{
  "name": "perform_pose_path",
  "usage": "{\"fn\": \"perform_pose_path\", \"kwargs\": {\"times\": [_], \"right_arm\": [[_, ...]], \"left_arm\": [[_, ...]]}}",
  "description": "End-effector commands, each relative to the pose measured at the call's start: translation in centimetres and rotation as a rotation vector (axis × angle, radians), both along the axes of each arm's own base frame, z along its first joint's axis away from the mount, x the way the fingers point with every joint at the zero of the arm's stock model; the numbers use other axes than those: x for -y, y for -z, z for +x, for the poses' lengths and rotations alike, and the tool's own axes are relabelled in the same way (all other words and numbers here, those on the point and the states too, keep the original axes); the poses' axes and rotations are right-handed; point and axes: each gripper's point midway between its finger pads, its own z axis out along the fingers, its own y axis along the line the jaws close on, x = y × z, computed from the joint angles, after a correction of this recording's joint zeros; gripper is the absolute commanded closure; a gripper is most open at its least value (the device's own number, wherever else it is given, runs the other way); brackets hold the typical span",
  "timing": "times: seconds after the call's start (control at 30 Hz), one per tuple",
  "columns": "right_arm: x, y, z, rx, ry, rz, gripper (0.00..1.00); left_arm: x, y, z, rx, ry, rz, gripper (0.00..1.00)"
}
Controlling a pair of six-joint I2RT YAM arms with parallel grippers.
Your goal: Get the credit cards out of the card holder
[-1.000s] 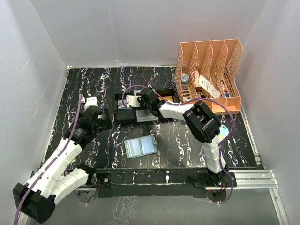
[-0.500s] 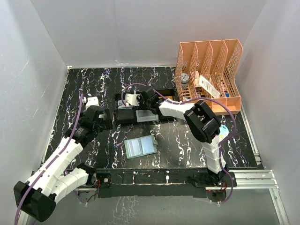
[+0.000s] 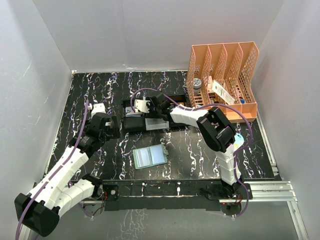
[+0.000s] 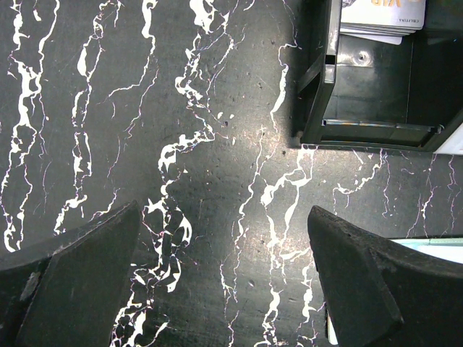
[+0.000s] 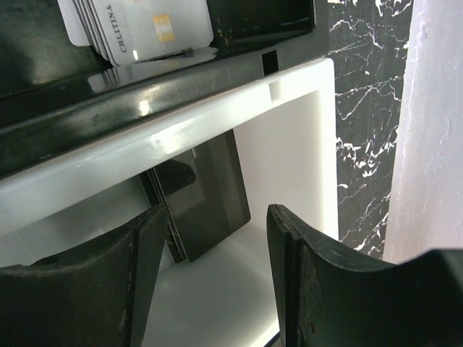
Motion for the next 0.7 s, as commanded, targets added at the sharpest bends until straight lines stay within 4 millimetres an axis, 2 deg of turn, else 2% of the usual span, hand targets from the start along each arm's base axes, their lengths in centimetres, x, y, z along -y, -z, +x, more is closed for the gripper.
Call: {"fn": "perform_pose_path", "kwargs": {"times": [0.0,0.1,0.2,0.27,0.3,0.33,0.37,0.47,0.57,0.67], "right_arm": [[-1.8,-5.7,1.2,0.072,0.002,0.183,0.44],[-2.0,-8.5,1.2,0.105,0.018,0.271,0.43],[-1.7,-12.5,0.8,0.14,0.077,0.414,0.41],[-1.3,-15.7,0.2,0.156,0.138,0.577,0.35],[-0.9,-18.1,-0.6,0.161,0.163,0.684,0.3],[-0.7,-18.8,-1.1,0.142,0.187,0.76,0.26],[-0.4,-20.7,-2.2,0.128,0.193,0.846,0.22],[0.5,-21.6,-4.7,0.001,0.269,1.054,0.13],[1.9,-20.8,-6.2,-0.115,0.4,1.195,0.12],[3.4,-20.3,-7.3,-0.223,0.557,1.28,0.07]], "left_arm": [[-0.3,-0.9,0.1,0.027,-0.005,-0.002,0.01],[-0.3,-1.0,0.1,0.032,-0.009,-0.002,0.01],[-0.4,-1.2,0.0,0.042,-0.011,-0.004,0.01],[-0.5,-1.4,0.0,0.049,-0.012,-0.005,0.01],[-0.5,-1.4,0.0,0.054,-0.011,-0.008,0.01],[-0.5,-1.6,0.0,0.06,-0.01,-0.01,0.01],[-0.5,-1.7,0.0,0.069,-0.011,-0.013,0.01],[-0.5,-2.0,0.0,0.089,-0.009,-0.021,0.01],[-0.6,-2.2,0.0,0.098,-0.016,-0.022,0.01],[-0.8,-2.2,0.0,0.098,-0.028,-0.015,0.01]]}}
